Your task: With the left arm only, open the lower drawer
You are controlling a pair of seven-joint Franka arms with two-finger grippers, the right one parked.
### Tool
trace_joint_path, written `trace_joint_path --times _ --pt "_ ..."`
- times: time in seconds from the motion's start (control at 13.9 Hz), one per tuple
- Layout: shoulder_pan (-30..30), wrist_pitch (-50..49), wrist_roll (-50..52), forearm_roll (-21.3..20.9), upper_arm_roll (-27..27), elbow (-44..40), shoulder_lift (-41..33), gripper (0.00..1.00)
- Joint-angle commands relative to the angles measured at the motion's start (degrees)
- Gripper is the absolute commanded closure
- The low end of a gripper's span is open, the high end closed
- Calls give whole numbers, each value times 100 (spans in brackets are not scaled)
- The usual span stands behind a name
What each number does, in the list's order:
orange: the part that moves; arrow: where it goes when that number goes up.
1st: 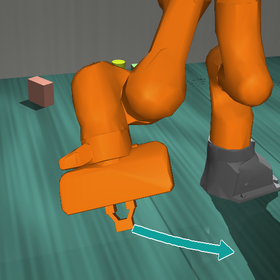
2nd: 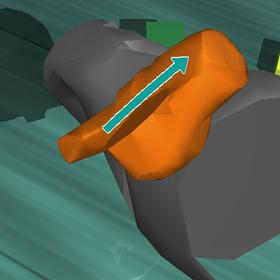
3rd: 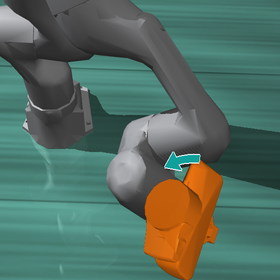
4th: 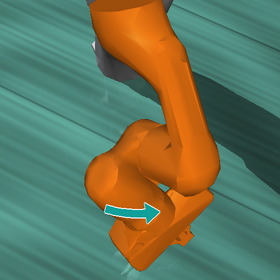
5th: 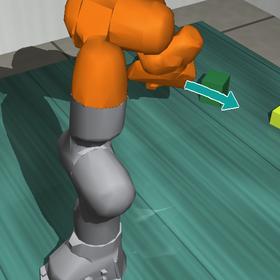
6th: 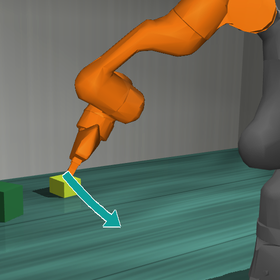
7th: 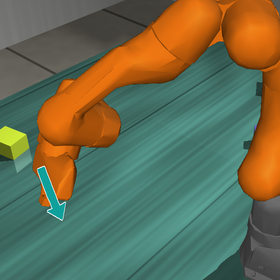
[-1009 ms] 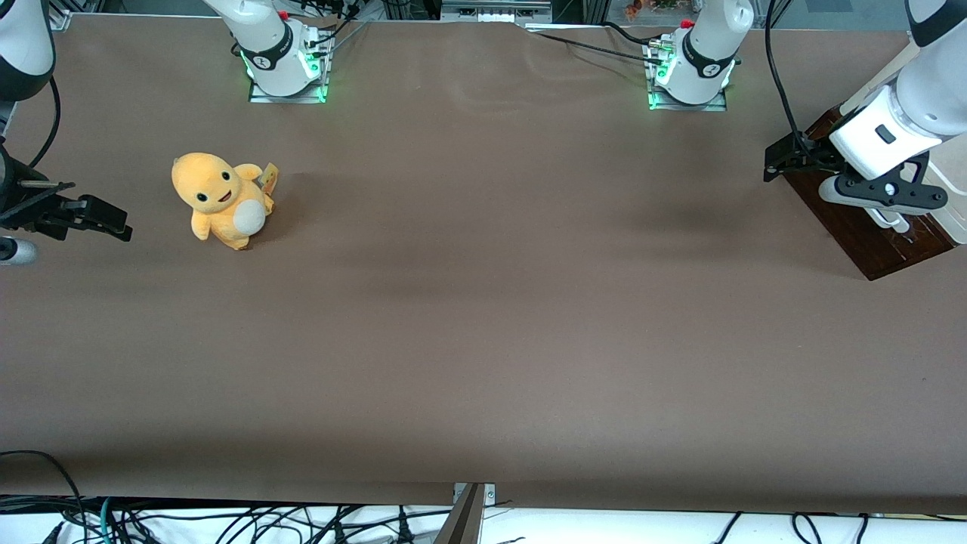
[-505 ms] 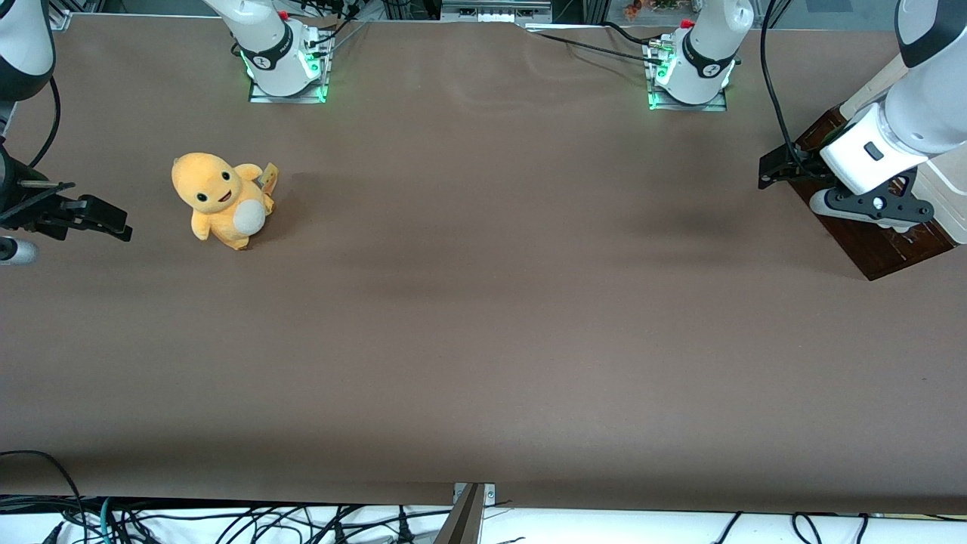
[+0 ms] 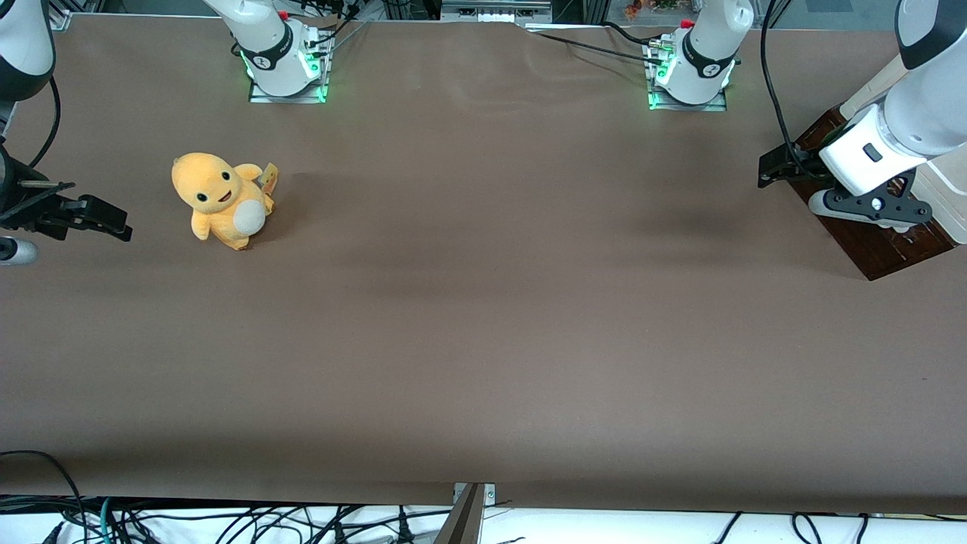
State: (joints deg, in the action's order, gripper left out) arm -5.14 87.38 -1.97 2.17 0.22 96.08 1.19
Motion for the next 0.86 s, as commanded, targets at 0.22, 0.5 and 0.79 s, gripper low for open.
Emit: trace_joint_path --times 0.22,0.5,0.79 --pt "-13 -186 -14 -24 -22 -151 66 0" --pt "-13 -204 327 -320 -23 -160 162 0" --pt "-101 -283 1004 -1428 30 -98 513 0"
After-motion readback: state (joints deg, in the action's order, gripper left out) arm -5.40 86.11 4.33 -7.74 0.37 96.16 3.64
